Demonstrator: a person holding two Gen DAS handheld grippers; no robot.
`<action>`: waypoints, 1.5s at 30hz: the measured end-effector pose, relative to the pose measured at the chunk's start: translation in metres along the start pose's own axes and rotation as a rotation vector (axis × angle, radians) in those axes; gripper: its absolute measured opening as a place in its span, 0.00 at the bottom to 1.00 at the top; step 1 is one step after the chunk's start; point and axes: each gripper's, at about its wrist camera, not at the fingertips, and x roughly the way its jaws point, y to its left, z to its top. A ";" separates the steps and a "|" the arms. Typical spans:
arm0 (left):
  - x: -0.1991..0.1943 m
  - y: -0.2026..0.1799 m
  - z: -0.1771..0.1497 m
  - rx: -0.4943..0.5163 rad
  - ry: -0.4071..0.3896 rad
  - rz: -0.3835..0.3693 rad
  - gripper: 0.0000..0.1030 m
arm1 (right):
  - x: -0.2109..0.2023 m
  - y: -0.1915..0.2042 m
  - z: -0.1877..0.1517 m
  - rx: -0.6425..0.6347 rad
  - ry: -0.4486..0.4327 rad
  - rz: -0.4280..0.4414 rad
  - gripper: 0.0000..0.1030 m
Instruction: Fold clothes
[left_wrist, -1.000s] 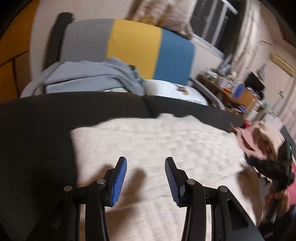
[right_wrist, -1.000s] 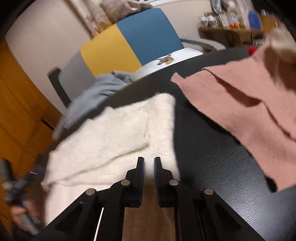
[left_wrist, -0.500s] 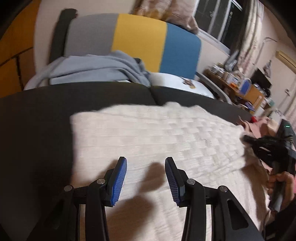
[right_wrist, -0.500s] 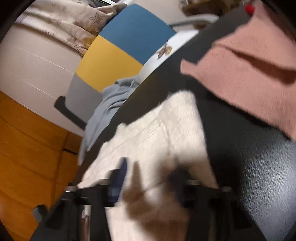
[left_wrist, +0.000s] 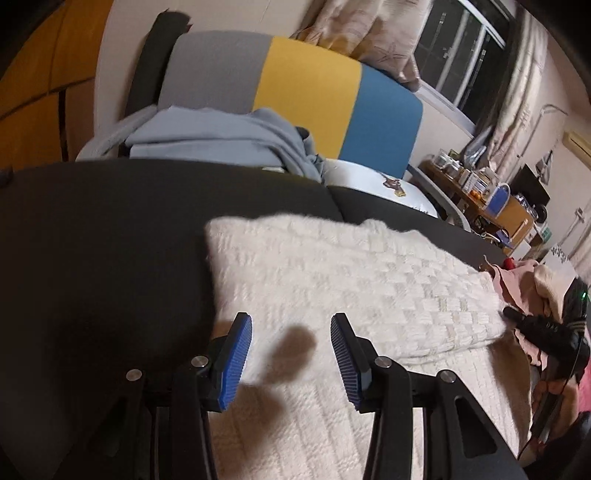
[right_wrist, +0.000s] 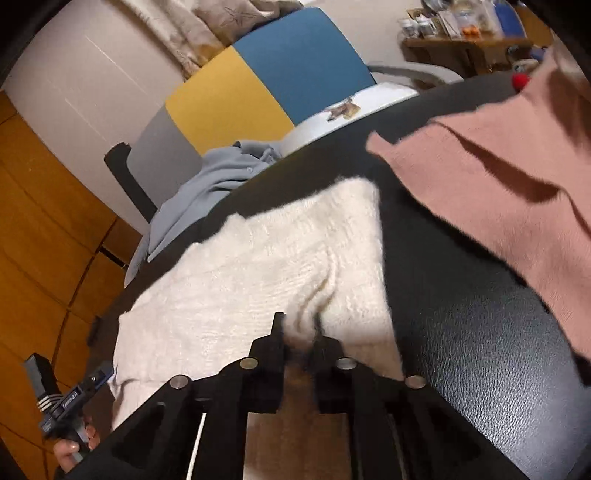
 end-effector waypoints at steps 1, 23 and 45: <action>0.001 -0.004 0.003 0.016 -0.004 0.004 0.44 | -0.005 0.005 0.004 -0.036 -0.022 -0.027 0.21; 0.019 -0.018 0.010 0.020 0.009 0.082 0.44 | 0.038 0.072 -0.004 -0.473 0.070 -0.070 0.59; 0.154 -0.082 0.072 0.310 0.100 0.114 0.49 | 0.167 0.103 0.085 -0.394 0.154 0.013 0.42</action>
